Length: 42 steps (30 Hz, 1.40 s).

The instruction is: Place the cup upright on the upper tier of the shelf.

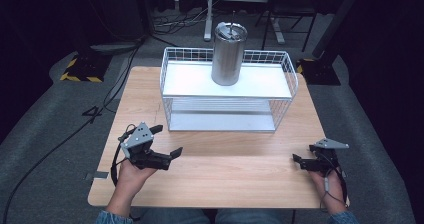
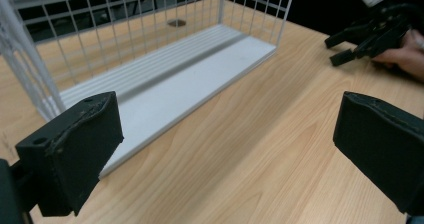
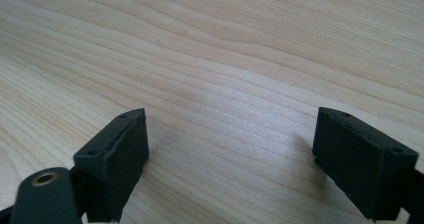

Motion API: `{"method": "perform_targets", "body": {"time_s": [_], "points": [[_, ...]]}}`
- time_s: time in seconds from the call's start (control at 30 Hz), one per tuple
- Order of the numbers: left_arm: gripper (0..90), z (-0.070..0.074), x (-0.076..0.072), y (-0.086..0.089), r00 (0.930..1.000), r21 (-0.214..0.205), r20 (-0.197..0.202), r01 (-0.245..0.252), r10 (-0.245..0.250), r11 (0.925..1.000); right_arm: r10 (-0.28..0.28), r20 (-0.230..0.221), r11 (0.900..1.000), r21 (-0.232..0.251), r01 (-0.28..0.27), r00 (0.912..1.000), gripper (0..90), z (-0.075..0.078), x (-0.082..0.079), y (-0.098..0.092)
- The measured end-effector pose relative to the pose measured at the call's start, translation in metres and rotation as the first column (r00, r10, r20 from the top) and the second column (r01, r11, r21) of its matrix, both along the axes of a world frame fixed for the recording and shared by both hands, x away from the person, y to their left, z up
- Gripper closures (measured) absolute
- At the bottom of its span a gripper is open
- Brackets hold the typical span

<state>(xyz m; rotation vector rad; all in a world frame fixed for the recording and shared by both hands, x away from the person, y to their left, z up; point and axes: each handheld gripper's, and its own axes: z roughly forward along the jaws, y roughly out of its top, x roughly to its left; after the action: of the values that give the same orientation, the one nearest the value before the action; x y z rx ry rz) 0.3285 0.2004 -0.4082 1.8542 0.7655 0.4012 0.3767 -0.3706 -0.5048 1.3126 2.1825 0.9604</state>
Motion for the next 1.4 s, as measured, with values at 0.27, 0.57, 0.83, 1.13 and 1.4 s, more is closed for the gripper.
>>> {"method": "perform_targets", "body": {"time_s": [0.27,0.57,0.83,1.13,1.4], "points": [[0.1,-0.033,-0.001,0.007,0.9966,0.023,-0.076,-0.031,0.033,0.9992,0.000,0.000,1.0000,0.000,0.000,1.0000,15.4,0.000,0.000,0.000],[0.4,-0.059,0.000,0.012,0.9876,0.068,-0.138,-0.066,0.075,0.9955,0.000,0.000,1.0000,0.000,0.000,1.0000,15.4,0.000,0.000,0.000],[0.7,-0.073,0.003,0.008,0.9806,0.168,-0.176,-0.057,0.086,0.9841,0.000,0.000,1.0000,0.000,0.000,1.0000,15.4,0.000,0.000,0.000],[0.7,-0.083,0.006,0.001,0.9710,0.255,-0.214,-0.049,0.106,0.9658,0.000,0.000,1.0000,0.000,0.000,1.0000,15.4,0.000,0.000,0.000],[0.7,-0.096,0.008,-0.003,0.9553,0.356,-0.244,-0.071,0.166,0.9318,0.000,0.000,1.0000,0.000,0.000,1.0000,15.4,0.000,0.000,0.000]]}}
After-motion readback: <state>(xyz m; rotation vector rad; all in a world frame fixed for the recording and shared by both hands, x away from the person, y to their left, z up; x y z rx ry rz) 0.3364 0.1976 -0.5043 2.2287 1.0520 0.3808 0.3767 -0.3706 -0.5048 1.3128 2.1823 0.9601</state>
